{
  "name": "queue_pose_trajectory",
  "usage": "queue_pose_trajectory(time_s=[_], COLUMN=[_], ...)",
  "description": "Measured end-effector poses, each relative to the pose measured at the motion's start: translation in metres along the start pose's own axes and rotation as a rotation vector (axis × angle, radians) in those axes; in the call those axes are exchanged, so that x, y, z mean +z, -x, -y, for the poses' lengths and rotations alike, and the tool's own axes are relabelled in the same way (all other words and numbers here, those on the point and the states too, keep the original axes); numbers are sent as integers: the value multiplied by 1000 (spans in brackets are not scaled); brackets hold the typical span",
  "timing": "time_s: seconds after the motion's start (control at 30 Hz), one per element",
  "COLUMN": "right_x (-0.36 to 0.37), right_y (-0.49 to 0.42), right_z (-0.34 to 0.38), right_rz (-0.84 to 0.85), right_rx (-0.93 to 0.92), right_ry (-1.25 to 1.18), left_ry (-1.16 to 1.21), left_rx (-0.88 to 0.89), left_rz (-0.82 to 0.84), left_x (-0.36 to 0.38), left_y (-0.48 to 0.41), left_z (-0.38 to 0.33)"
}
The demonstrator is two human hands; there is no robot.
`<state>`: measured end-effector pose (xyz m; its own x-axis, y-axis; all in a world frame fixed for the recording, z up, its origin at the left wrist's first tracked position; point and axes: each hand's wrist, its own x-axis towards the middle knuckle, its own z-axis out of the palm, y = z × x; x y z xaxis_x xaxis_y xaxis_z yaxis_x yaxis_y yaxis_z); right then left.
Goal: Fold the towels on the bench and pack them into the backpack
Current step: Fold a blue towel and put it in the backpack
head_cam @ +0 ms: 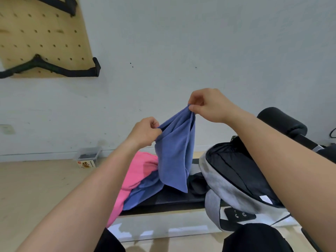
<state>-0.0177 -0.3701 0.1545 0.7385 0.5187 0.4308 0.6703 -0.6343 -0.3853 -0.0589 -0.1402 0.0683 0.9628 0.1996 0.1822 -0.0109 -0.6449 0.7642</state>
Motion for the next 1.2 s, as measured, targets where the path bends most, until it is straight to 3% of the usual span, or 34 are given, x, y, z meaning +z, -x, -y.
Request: queue_pose_trajectory(time_s=[0.1, 0.2, 0.4, 0.67, 0.83, 1.0, 1.2], right_x=[1, 5, 12, 14, 27, 44, 55], right_y=[0, 0, -4, -5, -2, 4, 8], right_z=[-3, -5, -10, -35, -53, -61, -66], right_rz=[-13, -20, -189, -344, -344, -348, -324], right_rx=[31, 46, 97, 265, 387, 484, 522], right_ry=[9, -21, -63, -43, -54, -135, -176], left_ry=[8, -206, -388, -93, -16, 218, 148], left_rx=[-67, -21, -21, -179, -175, -122, -133], left_rz=[-93, -185, -176, -340, -252, -142, -56], left_x=[-18, -37, -51, -76, -73, -69, -58], left_y=[-1, -4, -7, -12, -9, 0, 12], left_z=[11, 22, 30, 50, 52, 58, 64])
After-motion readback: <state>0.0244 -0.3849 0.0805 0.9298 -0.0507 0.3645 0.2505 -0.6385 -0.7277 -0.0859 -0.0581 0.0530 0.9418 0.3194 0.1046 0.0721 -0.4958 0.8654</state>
